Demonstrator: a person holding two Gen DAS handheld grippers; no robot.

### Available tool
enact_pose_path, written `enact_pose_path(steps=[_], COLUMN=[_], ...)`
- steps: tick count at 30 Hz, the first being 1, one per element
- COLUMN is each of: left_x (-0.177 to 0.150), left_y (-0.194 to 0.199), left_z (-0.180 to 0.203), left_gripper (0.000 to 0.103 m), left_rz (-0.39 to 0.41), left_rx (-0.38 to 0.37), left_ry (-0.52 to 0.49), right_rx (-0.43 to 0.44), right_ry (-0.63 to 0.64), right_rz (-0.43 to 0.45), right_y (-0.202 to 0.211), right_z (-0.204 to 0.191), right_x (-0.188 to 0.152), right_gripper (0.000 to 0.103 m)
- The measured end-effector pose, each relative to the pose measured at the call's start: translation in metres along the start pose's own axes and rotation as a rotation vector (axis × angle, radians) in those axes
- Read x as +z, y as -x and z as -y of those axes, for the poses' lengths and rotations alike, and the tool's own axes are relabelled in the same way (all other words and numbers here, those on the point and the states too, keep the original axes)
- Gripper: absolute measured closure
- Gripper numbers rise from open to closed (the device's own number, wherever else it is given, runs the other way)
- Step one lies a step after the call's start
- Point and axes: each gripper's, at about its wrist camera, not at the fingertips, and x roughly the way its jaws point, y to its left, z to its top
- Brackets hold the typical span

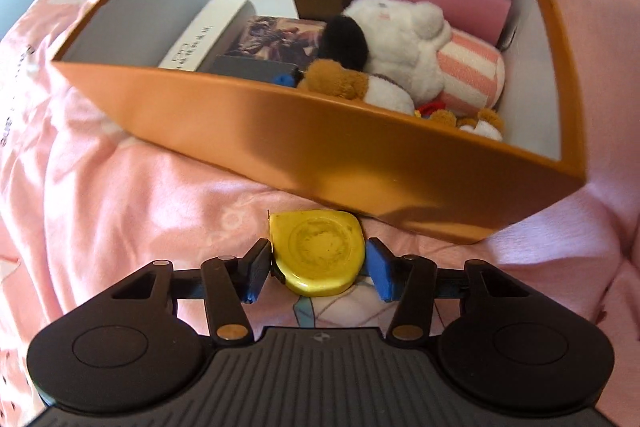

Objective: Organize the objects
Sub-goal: 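Lower the orange and tape measure into the box and open both tools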

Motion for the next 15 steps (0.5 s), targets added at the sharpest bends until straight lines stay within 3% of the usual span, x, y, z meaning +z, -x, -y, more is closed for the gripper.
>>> enact_pose_path(steps=[10, 15], left_x=[-0.003, 0.037], left_y=[0.076, 0.116], left_z=[-0.035, -0.038], left_gripper=[0.044, 0.044], left_rz=[0.065, 0.159], left_rx=[0.068, 0.116], left_ry=[0.187, 0.138], right_rx=[-0.029, -0.060], right_ry=[0.016, 0.039], right_rz=[0.036, 0.047], right_y=[0.011, 0.018], right_z=[0.003, 0.003], right_x=[-0.008, -0.011], right_gripper=[0.061, 0.061])
